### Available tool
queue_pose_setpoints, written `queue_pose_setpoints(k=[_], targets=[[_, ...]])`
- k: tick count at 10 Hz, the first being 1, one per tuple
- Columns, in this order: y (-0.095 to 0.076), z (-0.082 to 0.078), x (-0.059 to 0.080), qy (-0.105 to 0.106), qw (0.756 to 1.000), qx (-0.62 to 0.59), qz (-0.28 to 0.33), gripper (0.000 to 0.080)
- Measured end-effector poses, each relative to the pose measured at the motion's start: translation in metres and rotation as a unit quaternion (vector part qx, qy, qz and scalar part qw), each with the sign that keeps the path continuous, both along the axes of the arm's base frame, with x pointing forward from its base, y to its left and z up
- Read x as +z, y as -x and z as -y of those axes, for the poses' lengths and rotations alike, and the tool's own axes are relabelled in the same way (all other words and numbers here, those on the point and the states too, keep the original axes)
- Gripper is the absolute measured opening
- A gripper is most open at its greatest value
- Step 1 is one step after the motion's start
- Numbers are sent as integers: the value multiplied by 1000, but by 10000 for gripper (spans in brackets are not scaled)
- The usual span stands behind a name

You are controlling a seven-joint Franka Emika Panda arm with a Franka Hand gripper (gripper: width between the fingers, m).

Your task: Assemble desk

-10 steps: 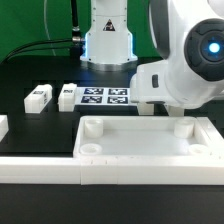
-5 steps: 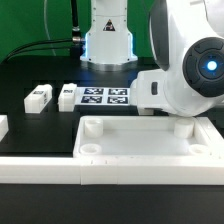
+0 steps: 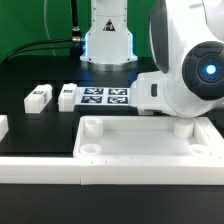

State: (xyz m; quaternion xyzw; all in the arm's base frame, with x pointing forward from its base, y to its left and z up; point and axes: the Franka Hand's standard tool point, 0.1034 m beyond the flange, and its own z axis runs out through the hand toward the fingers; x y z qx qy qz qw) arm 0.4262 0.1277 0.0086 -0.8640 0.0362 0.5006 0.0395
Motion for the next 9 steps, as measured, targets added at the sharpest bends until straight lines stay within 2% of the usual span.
queue_pose_setpoints(k=[1,3,5,7,8,9], targets=[[0,0,0,-2,1000,1,0,285],[-4,4,4,-22,1000,8,7,285],[-12,7,22,-30,999,11,12,285],[-22,12,53,-56,998,25,9,287],[-30,17,63,-72,997,30,8,287],[-32,20,60,-70,997,26,14,287]])
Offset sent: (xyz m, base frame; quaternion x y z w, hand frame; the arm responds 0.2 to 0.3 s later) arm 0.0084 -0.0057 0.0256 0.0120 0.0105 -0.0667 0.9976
